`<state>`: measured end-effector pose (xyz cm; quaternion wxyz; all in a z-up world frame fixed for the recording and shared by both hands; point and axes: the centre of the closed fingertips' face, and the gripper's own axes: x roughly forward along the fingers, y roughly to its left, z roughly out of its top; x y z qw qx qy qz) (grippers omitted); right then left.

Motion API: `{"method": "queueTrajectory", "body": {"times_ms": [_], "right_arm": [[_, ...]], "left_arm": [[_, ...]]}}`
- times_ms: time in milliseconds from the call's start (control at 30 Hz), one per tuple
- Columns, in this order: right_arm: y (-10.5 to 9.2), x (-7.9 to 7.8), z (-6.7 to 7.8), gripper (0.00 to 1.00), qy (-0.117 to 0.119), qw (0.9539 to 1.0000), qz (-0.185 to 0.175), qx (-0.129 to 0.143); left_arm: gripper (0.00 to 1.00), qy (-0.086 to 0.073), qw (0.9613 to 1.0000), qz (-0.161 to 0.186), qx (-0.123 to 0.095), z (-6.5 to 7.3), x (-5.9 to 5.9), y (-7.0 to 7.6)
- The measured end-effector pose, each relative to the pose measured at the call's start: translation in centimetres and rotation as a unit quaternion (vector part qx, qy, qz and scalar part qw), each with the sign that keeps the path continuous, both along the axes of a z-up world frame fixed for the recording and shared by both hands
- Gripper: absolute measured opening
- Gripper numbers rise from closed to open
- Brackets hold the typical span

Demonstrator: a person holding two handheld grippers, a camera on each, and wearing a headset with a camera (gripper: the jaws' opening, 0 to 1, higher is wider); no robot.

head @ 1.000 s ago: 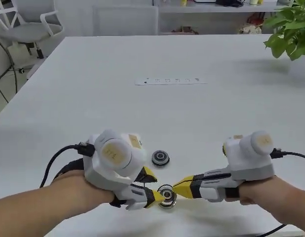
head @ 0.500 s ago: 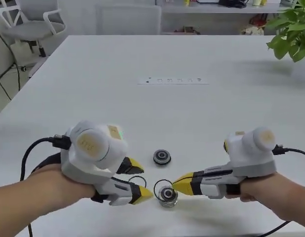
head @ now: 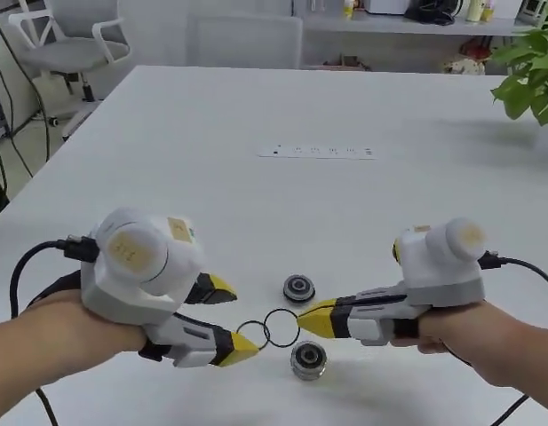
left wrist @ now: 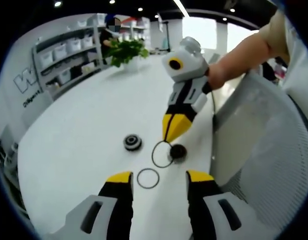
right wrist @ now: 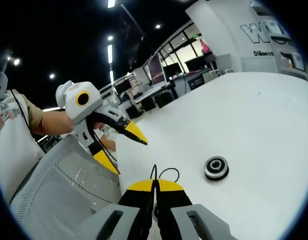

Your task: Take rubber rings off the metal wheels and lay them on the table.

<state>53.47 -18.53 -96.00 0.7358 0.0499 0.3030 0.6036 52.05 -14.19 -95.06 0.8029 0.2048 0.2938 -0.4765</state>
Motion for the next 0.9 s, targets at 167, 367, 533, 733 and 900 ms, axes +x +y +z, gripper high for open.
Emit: {"method": "queueTrajectory", "body": {"times_ms": [167, 367, 533, 733, 900], "right_arm": [[1.0, 0.8, -0.1, 0.0, 0.002, 1.0, -0.004, 0.004], [2.0, 1.6, -0.4, 0.0, 0.009, 0.9998, -0.012, 0.008], [2.7, 1.8, -0.8, 0.0, 0.018, 0.9997, -0.012, 0.007], [3.3, 1.8, -1.7, 0.0, 0.03, 0.9995, -0.012, -0.001], [3.5, 1.7, -2.4, 0.0, 0.043, 0.9989, -0.013, -0.008]], "left_arm": [[0.45, 0.0, 0.9999, 0.012, 0.001, 0.0, 0.0, 1.0], [0.48, 0.0, 0.9997, 0.025, 0.003, 0.1, 0.1, 2.1], [0.51, -0.001, 0.9994, 0.034, 0.002, 0.2, 0.2, 2.6], [0.53, 0.003, 0.9993, 0.038, 0.002, 0.0, 0.0, 3.0], [0.54, 0.005, 0.9991, 0.042, 0.003, -0.2, -0.1, 3.4]]}}
